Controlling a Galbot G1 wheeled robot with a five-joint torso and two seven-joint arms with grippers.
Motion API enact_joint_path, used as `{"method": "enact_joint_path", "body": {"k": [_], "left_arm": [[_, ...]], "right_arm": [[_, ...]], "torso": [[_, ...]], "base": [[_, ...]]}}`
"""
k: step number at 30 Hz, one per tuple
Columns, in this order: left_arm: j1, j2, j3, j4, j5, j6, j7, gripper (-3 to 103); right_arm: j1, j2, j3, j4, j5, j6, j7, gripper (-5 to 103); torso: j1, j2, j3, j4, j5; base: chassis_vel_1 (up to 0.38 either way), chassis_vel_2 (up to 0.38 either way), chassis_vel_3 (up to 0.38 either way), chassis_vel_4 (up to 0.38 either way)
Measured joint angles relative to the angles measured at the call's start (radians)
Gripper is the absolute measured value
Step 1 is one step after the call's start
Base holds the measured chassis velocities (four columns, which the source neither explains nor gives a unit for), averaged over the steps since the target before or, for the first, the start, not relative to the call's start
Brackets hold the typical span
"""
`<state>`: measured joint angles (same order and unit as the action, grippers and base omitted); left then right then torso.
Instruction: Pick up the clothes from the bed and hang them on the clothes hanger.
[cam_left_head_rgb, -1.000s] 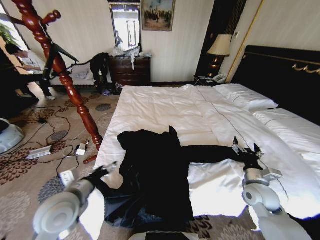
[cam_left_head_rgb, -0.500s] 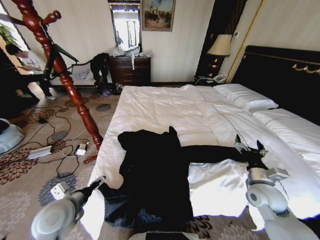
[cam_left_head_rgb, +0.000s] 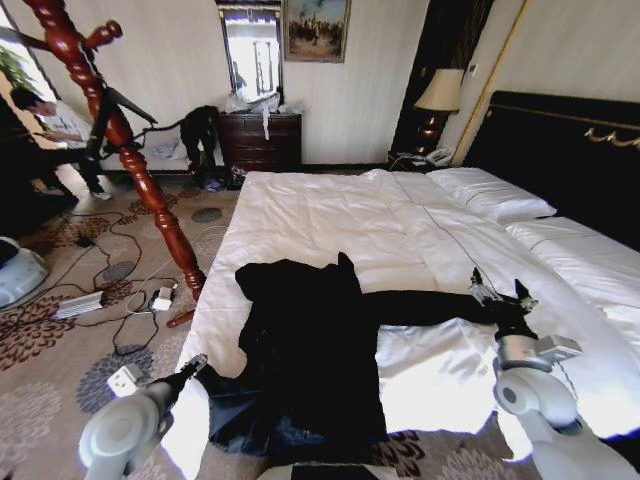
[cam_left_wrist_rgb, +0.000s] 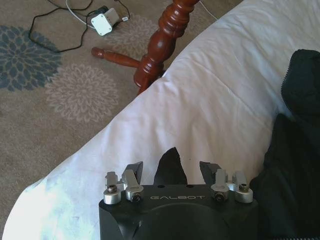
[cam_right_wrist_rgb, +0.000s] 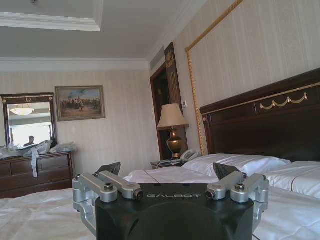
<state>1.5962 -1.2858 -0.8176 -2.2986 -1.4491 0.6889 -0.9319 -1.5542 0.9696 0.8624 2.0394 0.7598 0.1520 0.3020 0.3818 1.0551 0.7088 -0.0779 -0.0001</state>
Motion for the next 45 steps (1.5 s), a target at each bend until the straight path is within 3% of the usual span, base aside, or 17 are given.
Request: {"method": "enact_joint_path", "body": {"k": [2, 4, 7, 8, 14, 19, 23, 26, 28, 30, 34, 35, 37, 39, 41, 42, 45], "left_arm": [[-0.002, 0.008, 0.001, 0.001, -0.003, -0.003, 0.001, 56], [-0.002, 0.01, 0.001, 0.001, -0.004, -0.005, 0.001, 56], [-0.003, 0.023, 0.003, 0.003, -0.011, -0.015, 0.001, 39], [-0.003, 0.023, 0.003, 0.003, -0.011, -0.015, 0.001, 39], [-0.004, 0.037, 0.015, 0.002, -0.041, -0.023, -0.011, 12], [-0.006, 0.04, 0.029, 0.003, -0.048, -0.024, -0.014, 1], [0.003, 0.06, 0.037, -0.023, -0.02, -0.035, 0.033, 0], [0.047, 0.154, 0.062, -0.115, 0.014, -0.059, 0.126, 0], [0.058, 0.172, 0.067, -0.131, 0.021, -0.063, 0.139, 0], [0.128, 0.28, 0.105, -0.195, 0.06, -0.072, 0.202, 0], [0.19, 0.401, 0.139, -0.205, 0.094, -0.068, 0.238, 0], [0.23, 0.485, 0.155, -0.206, 0.114, -0.059, 0.253, 0], [0.274, 0.57, 0.17, -0.206, 0.15, -0.053, 0.272, 0], [0.292, 0.599, 0.174, -0.206, 0.167, -0.052, 0.283, 0], [0.352, 0.687, 0.181, -0.206, 0.219, -0.045, 0.332, 0], [0.352, 0.687, 0.181, -0.206, 0.219, -0.045, 0.332, 0], [0.364, 0.783, 0.18, -0.205, 0.214, -0.024, 0.404, 0]], "right_arm": [[0.001, 0.0, -0.001, -0.001, 0.0, 0.0, 0.0, 100], [0.003, 0.001, -0.002, -0.001, 0.0, 0.0, 0.0, 100], [0.011, 0.004, -0.009, -0.006, -0.002, 0.0, 0.0, 100], [0.011, 0.004, -0.009, -0.006, -0.002, 0.0, 0.0, 100], [0.023, 0.008, -0.015, -0.022, -0.005, 0.0, 0.001, 100], [0.028, 0.01, -0.015, -0.031, -0.006, 0.0, 0.001, 100], [0.031, 0.01, -0.015, -0.035, -0.006, 0.0, 0.001, 100], [0.035, 0.009, -0.015, -0.044, -0.006, 0.0, 0.002, 100], [0.036, 0.009, -0.015, -0.046, -0.006, 0.0, 0.002, 100], [0.044, 0.008, -0.017, -0.054, -0.005, -0.001, 0.002, 100], [0.05, 0.01, -0.021, -0.059, -0.006, -0.002, 0.003, 100], [0.052, 0.012, -0.022, -0.063, -0.006, -0.002, 0.004, 100], [0.053, 0.013, -0.023, -0.067, -0.007, -0.002, 0.004, 100], [0.054, 0.014, -0.023, -0.07, -0.007, -0.002, 0.004, 100], [0.056, 0.019, -0.023, -0.076, -0.01, -0.002, 0.004, 100], [0.056, 0.019, -0.023, -0.076, -0.01, -0.002, 0.004, 100], [0.058, 0.023, -0.024, -0.08, -0.011, -0.002, 0.004, 100]], "torso": [[0.0, 0.0, 0.0, 0.0, -0.0001], [0.0, 0.0, 0.0, 0.0, 0.0], [0.0, 0.0, 0.0, 0.0, 0.0], [0.0, 0.0, 0.0, 0.0, 0.0], [0.0, 0.0, 0.0, 0.0, 0.0], [0.0, 0.0, 0.0, 0.0, 0.0], [0.0, 0.0, 0.0, 0.0, 0.0], [0.0, 0.0, 0.0, -0.0002, 0.0001], [0.0, 0.0, 0.0, -0.0001, 0.0001], [0.0, 0.0, 0.0, 0.0002, 0.0002], [0.0, 0.0, 0.0, 0.0001, -0.0001], [0.0, 0.0, 0.0, 0.0, -0.0002], [0.0, 0.0, 0.0, 0.0, 0.0], [0.0, 0.0, 0.0, -0.0002, 0.0], [0.0, 0.0, 0.0, 0.0002, -0.0001], [0.0, 0.0, 0.0, 0.0002, -0.0001], [0.0, 0.0, 0.0, -0.0001, -0.0001]], "base": [[0.0, 0.0, 0.0, 0.0], [0.0, 0.0, 0.0, 0.0], [0.0, 0.0, 0.0, 0.0], [0.0, 0.0, 0.0, 0.0], [0.0, 0.0, 0.0, 0.0], [0.0, 0.0, 0.0, 0.0], [0.0, 0.0, 0.0, 0.0], [0.0, 0.0, 0.0, 0.0], [0.0, 0.0, 0.0, 0.0], [0.0, 0.0, 0.0, 0.0], [0.0, 0.0, 0.0, 0.0], [0.0, 0.0, 0.0, 0.0], [0.0, 0.0, 0.0, 0.0], [0.0, 0.0, 0.0, 0.0], [0.0, 0.0, 0.0, 0.0], [0.0, 0.0, 0.0, 0.0], [0.0, 0.0, 0.0, 0.0]]}}
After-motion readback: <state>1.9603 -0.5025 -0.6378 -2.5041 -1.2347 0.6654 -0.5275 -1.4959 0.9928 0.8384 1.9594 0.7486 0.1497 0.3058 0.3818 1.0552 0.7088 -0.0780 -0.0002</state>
